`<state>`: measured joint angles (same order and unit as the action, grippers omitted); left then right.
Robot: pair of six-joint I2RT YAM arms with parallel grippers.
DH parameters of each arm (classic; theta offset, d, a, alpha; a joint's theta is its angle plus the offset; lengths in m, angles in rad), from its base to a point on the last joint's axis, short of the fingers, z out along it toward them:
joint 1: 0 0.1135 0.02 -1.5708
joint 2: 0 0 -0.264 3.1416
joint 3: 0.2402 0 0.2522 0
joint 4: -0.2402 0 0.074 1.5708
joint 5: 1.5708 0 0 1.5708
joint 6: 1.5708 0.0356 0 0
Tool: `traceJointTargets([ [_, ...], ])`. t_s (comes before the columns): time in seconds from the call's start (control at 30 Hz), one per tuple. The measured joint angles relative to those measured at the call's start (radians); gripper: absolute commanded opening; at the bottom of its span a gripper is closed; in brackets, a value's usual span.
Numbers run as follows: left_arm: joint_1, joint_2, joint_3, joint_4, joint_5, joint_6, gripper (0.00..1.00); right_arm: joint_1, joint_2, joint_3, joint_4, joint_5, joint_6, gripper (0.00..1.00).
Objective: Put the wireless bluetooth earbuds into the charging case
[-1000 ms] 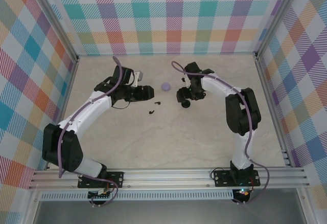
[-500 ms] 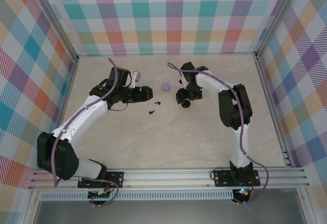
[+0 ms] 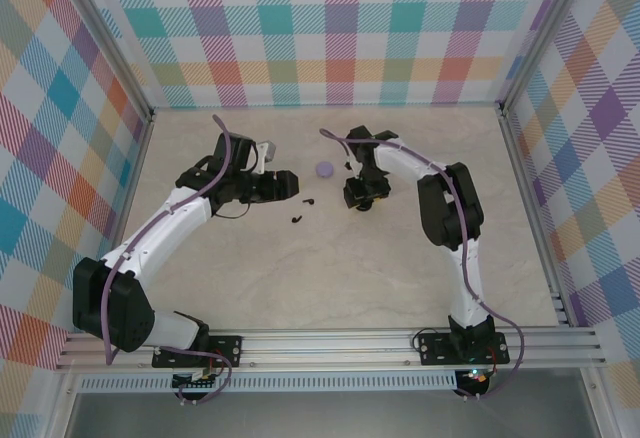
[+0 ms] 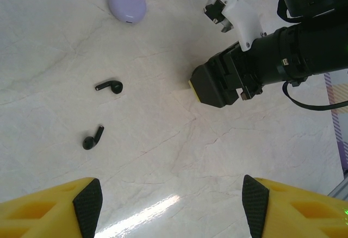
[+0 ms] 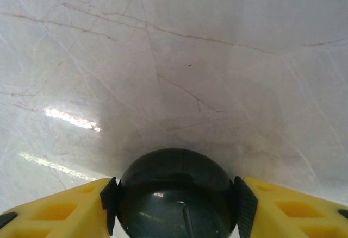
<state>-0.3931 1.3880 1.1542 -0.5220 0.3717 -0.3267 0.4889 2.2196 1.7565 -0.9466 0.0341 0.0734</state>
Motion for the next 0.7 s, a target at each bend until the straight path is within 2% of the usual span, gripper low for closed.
traceJointTargets([
  [0.2,0.000,0.000,0.000,0.000,0.000,0.000,0.70,0.019,0.000,0.006,-0.005,0.013,-0.023,0.50],
  [0.4,0.000,0.000,-0.012,0.002,0.000,-0.005,0.69,0.061,-0.001,0.000,0.006,0.006,-0.089,0.49],
  [0.7,0.000,-0.003,-0.032,0.005,0.001,-0.022,0.68,0.165,-0.058,-0.100,0.048,-0.091,-0.221,0.50],
])
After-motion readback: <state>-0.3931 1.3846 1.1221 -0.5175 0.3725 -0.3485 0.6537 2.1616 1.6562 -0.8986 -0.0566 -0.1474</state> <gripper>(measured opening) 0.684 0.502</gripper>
